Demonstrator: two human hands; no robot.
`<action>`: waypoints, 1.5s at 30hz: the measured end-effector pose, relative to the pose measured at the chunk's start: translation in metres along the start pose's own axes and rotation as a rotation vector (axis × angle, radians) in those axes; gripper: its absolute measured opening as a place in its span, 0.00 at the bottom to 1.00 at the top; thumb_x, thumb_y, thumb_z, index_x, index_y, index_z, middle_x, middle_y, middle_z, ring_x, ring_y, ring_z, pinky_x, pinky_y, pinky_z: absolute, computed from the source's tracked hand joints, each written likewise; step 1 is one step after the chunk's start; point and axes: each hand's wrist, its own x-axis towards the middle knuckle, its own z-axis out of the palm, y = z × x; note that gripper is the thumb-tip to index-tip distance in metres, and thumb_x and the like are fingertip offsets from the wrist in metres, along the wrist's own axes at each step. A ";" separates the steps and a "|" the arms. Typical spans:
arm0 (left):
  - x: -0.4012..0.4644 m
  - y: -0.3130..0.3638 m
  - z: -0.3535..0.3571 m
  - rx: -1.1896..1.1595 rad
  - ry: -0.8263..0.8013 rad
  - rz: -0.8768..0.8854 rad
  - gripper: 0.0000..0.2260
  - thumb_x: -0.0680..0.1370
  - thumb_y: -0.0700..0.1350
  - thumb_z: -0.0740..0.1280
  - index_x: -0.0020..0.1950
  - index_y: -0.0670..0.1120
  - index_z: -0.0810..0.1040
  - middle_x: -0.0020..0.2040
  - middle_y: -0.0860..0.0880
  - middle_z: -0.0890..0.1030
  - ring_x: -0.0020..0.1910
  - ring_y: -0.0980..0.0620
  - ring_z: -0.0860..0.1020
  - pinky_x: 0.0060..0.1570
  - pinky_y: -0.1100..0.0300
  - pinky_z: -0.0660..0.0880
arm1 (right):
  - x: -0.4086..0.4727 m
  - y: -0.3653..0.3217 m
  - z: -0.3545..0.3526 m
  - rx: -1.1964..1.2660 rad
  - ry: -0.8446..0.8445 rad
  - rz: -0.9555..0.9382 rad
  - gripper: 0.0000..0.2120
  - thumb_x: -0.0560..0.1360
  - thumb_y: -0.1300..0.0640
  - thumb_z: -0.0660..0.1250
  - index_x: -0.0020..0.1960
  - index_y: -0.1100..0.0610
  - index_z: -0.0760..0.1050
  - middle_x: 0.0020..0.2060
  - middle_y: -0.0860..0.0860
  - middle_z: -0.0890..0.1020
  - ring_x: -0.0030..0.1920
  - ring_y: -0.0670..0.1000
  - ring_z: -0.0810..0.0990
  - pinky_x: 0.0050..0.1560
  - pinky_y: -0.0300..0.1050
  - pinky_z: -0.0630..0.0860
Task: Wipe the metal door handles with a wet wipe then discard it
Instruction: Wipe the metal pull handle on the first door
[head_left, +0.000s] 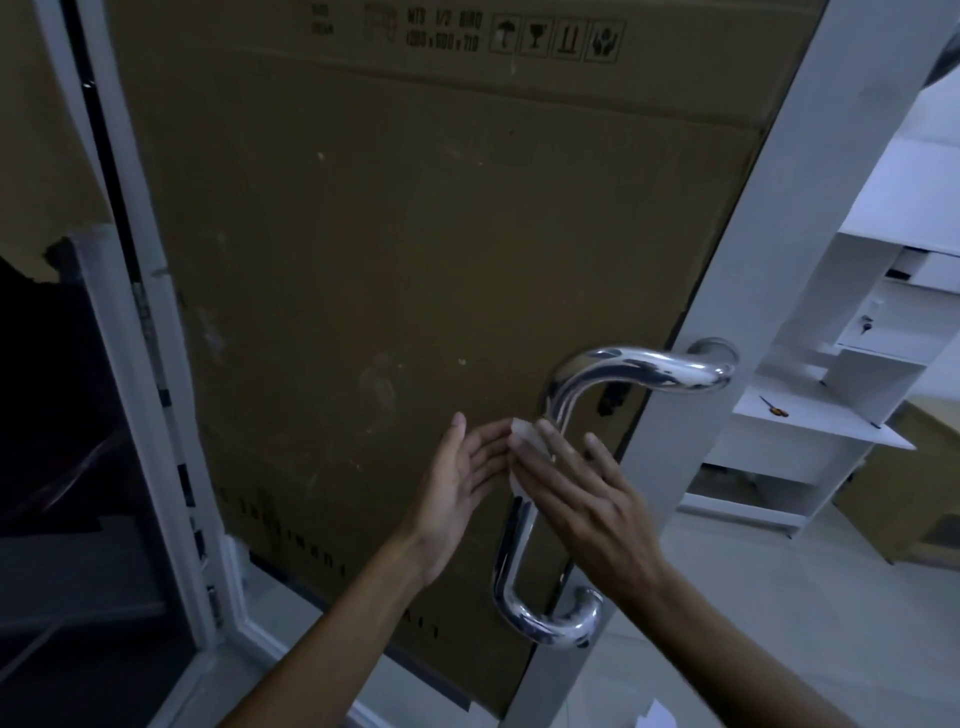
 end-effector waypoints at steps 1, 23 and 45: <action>0.000 0.000 0.000 0.001 0.000 -0.001 0.30 0.80 0.64 0.46 0.70 0.48 0.72 0.66 0.50 0.77 0.67 0.53 0.73 0.72 0.49 0.62 | -0.007 -0.005 0.006 0.055 0.044 0.066 0.19 0.80 0.63 0.56 0.70 0.57 0.71 0.71 0.53 0.70 0.77 0.53 0.54 0.76 0.53 0.51; 0.003 0.001 -0.002 -0.039 0.013 -0.006 0.27 0.83 0.57 0.43 0.68 0.45 0.74 0.64 0.47 0.79 0.66 0.52 0.75 0.67 0.55 0.66 | 0.068 -0.065 0.007 0.733 0.189 1.127 0.36 0.80 0.47 0.54 0.78 0.53 0.36 0.77 0.58 0.57 0.75 0.53 0.58 0.72 0.44 0.56; -0.008 -0.031 -0.008 -0.015 0.038 0.039 0.25 0.84 0.55 0.43 0.67 0.45 0.74 0.65 0.49 0.79 0.67 0.53 0.74 0.68 0.57 0.65 | -0.016 -0.133 0.011 1.073 -0.144 1.215 0.41 0.76 0.50 0.62 0.75 0.43 0.35 0.74 0.33 0.43 0.76 0.37 0.48 0.74 0.33 0.51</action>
